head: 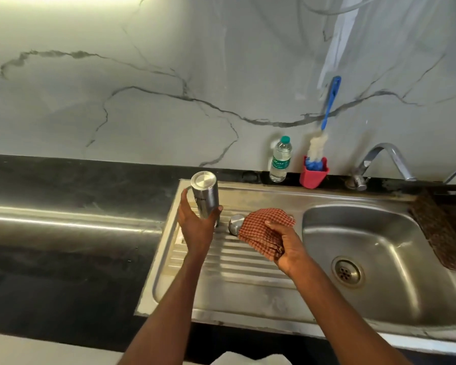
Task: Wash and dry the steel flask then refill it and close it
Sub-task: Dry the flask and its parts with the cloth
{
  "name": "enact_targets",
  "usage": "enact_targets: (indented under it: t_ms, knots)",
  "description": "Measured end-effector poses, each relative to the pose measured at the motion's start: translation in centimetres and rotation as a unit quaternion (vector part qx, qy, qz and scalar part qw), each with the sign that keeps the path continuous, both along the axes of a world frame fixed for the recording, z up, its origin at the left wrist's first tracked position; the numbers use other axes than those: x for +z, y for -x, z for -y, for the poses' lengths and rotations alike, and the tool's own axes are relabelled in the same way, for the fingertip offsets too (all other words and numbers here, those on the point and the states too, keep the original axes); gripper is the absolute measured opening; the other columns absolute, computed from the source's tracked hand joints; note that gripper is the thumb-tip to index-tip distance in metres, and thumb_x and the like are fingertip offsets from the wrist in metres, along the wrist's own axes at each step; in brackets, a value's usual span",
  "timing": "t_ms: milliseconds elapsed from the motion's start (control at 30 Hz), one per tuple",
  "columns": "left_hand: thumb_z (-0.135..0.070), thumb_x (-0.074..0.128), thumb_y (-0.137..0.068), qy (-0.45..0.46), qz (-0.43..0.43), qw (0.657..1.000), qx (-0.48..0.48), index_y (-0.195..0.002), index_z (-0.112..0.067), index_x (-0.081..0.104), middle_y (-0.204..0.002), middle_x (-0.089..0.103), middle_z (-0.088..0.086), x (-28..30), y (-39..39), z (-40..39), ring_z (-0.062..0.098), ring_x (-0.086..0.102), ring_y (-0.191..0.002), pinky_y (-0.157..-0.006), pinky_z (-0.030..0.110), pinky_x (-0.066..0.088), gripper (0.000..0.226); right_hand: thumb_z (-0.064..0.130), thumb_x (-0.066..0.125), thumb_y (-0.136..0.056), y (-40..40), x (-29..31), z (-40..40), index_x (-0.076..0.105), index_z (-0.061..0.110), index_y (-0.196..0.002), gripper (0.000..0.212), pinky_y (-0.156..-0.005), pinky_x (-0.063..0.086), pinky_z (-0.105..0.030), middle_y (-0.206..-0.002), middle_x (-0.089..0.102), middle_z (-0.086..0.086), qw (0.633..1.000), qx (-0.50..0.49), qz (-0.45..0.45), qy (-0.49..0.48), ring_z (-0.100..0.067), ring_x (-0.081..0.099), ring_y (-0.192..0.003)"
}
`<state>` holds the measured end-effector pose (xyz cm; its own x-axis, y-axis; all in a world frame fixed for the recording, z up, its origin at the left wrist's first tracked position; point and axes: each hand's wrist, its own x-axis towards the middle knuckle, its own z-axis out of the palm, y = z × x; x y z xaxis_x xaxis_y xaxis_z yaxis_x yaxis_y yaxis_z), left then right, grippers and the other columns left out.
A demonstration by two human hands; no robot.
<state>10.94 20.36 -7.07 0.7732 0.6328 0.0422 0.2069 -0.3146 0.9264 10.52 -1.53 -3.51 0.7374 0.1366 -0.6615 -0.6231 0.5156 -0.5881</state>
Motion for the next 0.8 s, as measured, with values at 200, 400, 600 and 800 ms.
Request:
enact_targets:
  t_ms: [200, 400, 600, 800]
  knots:
    - [-0.026, 0.095, -0.072, 0.075, 0.059, 0.995, -0.041, -0.134, -0.034, 0.054, -0.126, 0.066, -0.012, 1.5, -2.4, 0.1, 0.012, 0.063, -0.115, -0.104, 0.049, 0.055, 0.075, 0.000, 0.078, -0.081, 1.0, -0.4, 0.6, 0.067, 0.003, -0.122, 0.042, -0.077, 0.063, -0.056, -0.106, 0.077, -0.021, 0.995, -0.019, 0.049, 0.089, -0.042, 0.075, -0.095]
    - [-0.023, 0.095, -0.072, 0.050, 0.136, 0.989, -0.013, -0.145, -0.024, 0.055, -0.130, 0.067, -0.005, 6.3, -2.1, 3.6, 0.014, 0.065, -0.117, -0.099, 0.035, 0.058, 0.083, 0.001, 0.078, -0.081, 0.3, 0.8, 4.9, 0.068, 0.008, -0.122, 0.042, -0.076, 0.063, -0.052, -0.110, 0.077, -0.017, 0.990, -0.063, 0.071, 0.107, -0.038, 0.075, -0.100]
    - [-0.031, 0.096, -0.071, 0.026, 0.202, 0.974, -0.098, -0.140, -0.021, 0.056, -0.127, 0.068, -0.003, 12.1, -3.0, 10.1, 0.012, 0.064, -0.113, -0.092, 0.027, 0.056, 0.080, 0.005, 0.076, -0.085, 0.0, 1.7, 11.2, 0.066, 0.014, -0.125, 0.042, -0.077, 0.064, -0.047, -0.111, 0.076, -0.012, 0.979, -0.119, 0.114, 0.123, -0.033, 0.074, -0.102]
    - [-0.028, 0.099, -0.068, 0.056, 0.132, 0.973, -0.180, -0.132, -0.022, 0.061, -0.118, 0.073, -0.005, 8.7, -3.1, 20.4, 0.013, 0.070, -0.105, -0.089, 0.036, 0.060, 0.074, -0.003, 0.074, -0.084, -0.2, 0.9, 17.8, 0.073, 0.015, -0.101, 0.025, -0.085, 0.062, -0.054, -0.098, 0.078, -0.014, 0.945, -0.177, 0.119, 0.247, -0.034, 0.076, -0.093]
